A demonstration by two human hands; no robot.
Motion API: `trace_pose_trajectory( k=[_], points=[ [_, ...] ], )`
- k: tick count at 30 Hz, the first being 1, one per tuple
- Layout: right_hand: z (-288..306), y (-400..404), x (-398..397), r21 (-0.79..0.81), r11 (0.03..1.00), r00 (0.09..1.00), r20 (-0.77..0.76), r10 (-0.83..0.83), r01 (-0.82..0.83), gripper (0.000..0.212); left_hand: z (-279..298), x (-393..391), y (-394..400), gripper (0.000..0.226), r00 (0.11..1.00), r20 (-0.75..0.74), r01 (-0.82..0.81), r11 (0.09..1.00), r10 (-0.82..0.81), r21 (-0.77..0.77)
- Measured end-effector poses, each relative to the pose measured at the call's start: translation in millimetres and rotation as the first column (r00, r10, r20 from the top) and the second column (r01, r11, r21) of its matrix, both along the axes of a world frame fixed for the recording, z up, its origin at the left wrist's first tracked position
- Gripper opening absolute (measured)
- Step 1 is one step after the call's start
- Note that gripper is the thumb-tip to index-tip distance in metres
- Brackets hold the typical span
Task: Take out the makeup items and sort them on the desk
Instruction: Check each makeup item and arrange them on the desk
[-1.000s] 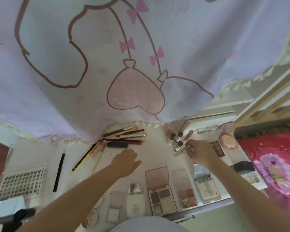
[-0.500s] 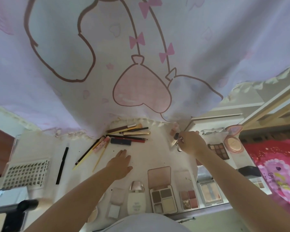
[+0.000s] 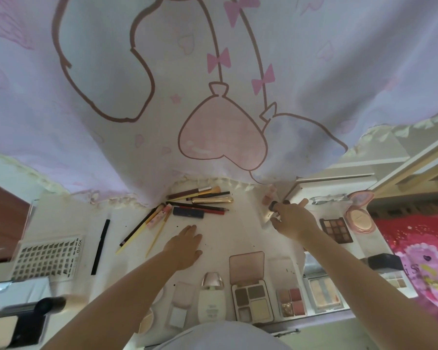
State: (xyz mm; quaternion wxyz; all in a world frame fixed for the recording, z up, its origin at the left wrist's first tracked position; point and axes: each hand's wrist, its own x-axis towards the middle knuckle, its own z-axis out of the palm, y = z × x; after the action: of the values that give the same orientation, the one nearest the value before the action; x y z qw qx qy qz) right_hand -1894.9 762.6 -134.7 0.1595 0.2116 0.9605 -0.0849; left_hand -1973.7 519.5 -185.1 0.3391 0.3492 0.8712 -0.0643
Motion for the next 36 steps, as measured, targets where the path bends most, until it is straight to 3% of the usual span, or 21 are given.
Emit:
trace_pose_trajectory(
  k=[6, 9, 11, 14, 17, 21, 26, 30, 32, 34, 36],
  points=[
    [21, -10, 1, 0.066, 0.996, 0.998, -0.031, 0.057, -0.055, 0.046, 1, -5, -12, 0.046, 0.998, -0.055, -0.009, 0.998, 0.012, 0.055],
    [34, -29, -7, 0.154, 0.978, 0.983, -0.096, 0.160, -0.144, 0.043, 3, -11, -20, 0.042, 0.992, -0.105, -0.058, 0.991, 0.070, 0.118],
    [36, -48, -20, 0.150, 0.957, 0.964, -0.053, 0.260, -0.250, 0.040, 7, -16, -26, 0.041, 0.981, -0.153, -0.095, 0.984, 0.117, 0.148],
    [14, -79, -44, 0.000, 0.945, 0.945, -0.005, 0.326, -0.326, 0.037, 13, -23, -34, 0.041, 0.961, -0.242, -0.091, 0.979, 0.134, 0.182],
    [-21, -107, -67, -0.104, 0.943, 0.947, 0.024, 0.321, -0.317, 0.042, 20, -29, -46, 0.040, 0.955, -0.233, -0.132, 0.967, 0.183, 0.217],
    [-43, -132, -92, -0.048, 0.952, 0.953, -0.006, 0.301, -0.301, 0.045, 26, -36, -60, 0.049, 0.943, -0.207, -0.209, 0.949, 0.260, 0.237],
    [-63, -140, -100, 0.040, 0.939, 0.939, -0.014, 0.343, -0.342, 0.034, 24, -34, -71, 0.042, 0.930, -0.191, -0.281, 0.943, 0.314, 0.180],
    [-65, -135, -93, -0.081, 0.927, 0.930, -0.050, 0.363, -0.366, 0.034, 19, -30, -69, 0.054, 0.920, -0.122, -0.331, 0.905, 0.373, 0.267],
    [-55, -130, -85, -0.175, 0.901, 0.918, -0.075, 0.390, -0.397, 0.030, 18, -31, -64, 0.063, 0.936, -0.127, -0.277, 0.911, 0.327, 0.307],
    [-37, -125, -77, -0.276, 0.855, 0.897, -0.094, 0.431, -0.440, 0.028, 22, -34, -58, 0.058, 0.968, -0.103, -0.190, 0.933, 0.231, 0.307],
    [-12, -119, -70, -0.343, 0.808, 0.875, -0.113, 0.471, -0.479, 0.026, 36, -36, -50, 0.040, 0.983, 0.017, -0.180, 0.931, 0.185, 0.317]
  ],
)
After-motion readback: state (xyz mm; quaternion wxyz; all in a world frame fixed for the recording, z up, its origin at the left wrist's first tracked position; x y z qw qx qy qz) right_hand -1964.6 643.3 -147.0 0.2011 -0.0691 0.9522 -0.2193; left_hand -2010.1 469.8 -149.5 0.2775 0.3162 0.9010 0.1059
